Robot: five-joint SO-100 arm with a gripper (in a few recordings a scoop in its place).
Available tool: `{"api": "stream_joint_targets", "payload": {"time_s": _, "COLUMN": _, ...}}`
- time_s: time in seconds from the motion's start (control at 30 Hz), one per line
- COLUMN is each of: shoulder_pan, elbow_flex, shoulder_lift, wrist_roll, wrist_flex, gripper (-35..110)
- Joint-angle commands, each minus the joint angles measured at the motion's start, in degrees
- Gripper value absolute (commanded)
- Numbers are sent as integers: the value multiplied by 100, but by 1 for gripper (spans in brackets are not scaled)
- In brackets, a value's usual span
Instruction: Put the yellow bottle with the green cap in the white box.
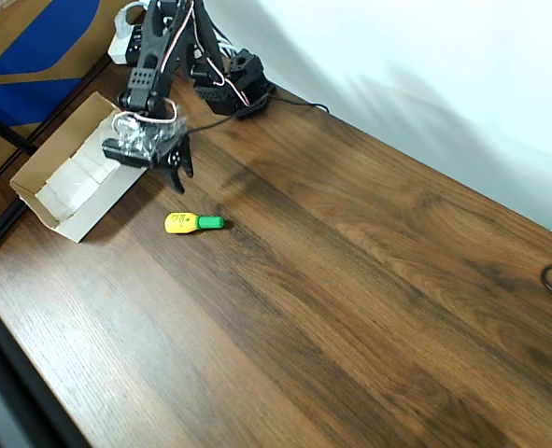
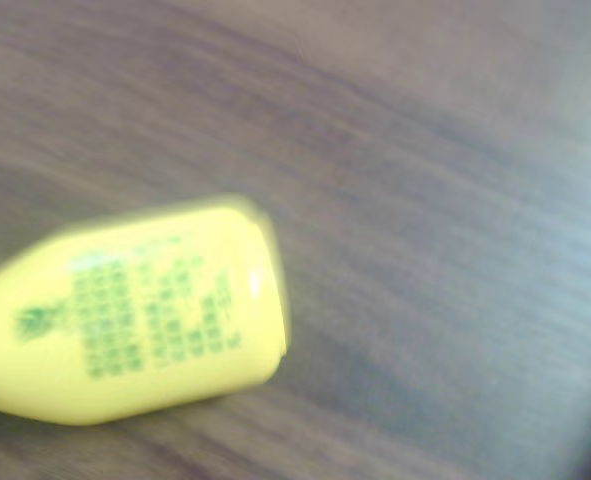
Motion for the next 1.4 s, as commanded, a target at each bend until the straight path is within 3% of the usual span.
{"api": "stream_joint_targets", "payload": {"time_s": 0.0, "shoulder_pan": 70, "elbow_flex": -483, "shoulder_lift": -176, "wrist_roll": -141, "wrist_flex": -79, "gripper": 21}}
{"api": "stream_joint_targets", "payload": {"time_s": 0.37, "shoulder_pan": -264, "elbow_flex": -1644, "shoulder_lift": -1169, "wrist_roll": -123, "wrist_flex": 457, "gripper": 22}}
{"api": "stream_joint_targets", "payload": {"time_s": 0.77, "shoulder_pan": -554, "elbow_flex": -2364, "shoulder_lift": -1749, "wrist_roll": -62, "wrist_flex": -44, "gripper": 22}}
{"api": "stream_joint_targets", "payload": {"time_s": 1.37, "shoulder_pan": -844, "elbow_flex": -3243, "shoulder_lift": -3305, "wrist_roll": -141, "wrist_flex": 114, "gripper": 22}}
